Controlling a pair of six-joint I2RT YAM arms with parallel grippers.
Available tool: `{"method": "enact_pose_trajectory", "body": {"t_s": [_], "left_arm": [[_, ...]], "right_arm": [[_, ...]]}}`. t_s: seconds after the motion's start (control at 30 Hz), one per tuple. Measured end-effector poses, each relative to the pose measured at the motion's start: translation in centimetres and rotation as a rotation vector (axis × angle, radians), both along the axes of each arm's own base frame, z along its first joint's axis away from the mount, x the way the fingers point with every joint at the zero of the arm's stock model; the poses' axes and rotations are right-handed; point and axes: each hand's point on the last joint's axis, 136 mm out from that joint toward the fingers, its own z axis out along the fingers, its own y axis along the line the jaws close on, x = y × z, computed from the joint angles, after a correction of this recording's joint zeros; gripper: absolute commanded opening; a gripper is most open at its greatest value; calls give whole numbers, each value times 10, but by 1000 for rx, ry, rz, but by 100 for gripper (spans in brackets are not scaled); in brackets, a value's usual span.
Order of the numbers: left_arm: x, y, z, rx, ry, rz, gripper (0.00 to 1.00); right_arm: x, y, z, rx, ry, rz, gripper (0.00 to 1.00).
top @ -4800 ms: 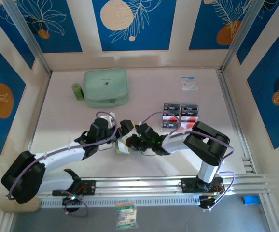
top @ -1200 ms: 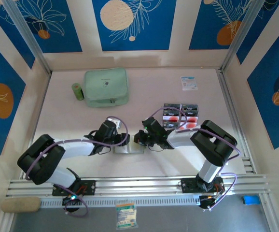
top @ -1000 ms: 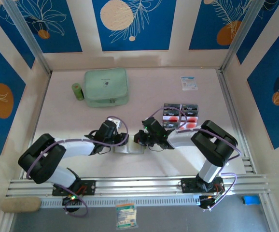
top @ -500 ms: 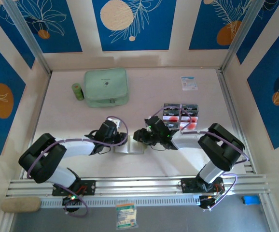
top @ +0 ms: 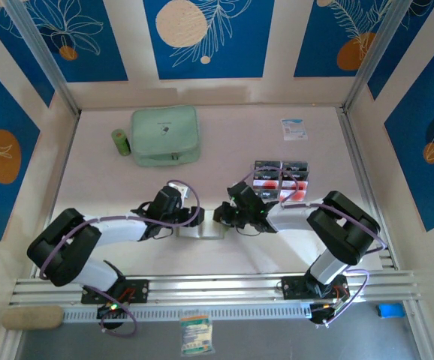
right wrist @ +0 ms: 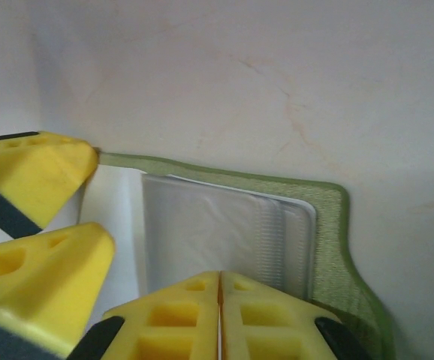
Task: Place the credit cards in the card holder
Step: Flip over the card slot on the card holder.
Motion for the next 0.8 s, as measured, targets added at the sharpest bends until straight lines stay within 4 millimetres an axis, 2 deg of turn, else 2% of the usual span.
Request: {"method": "enact_pose_trajectory", "body": {"t_s": [0.13, 0.37, 0.63, 0.8], "left_arm": [[0, -1, 0, -4, 1, -3, 83], [0, -2, 0, -6, 1, -6, 84], [2, 3, -9, 23, 7, 12, 66], [8, -1, -9, 7, -16, 9, 55]], "right_arm": [[0, 4, -3, 0, 9, 7, 2], [0, 18, -3, 26, 11, 31, 1], [0, 20, -1, 40, 22, 20, 1], [0, 24, 2, 63, 23, 25, 1]]}}
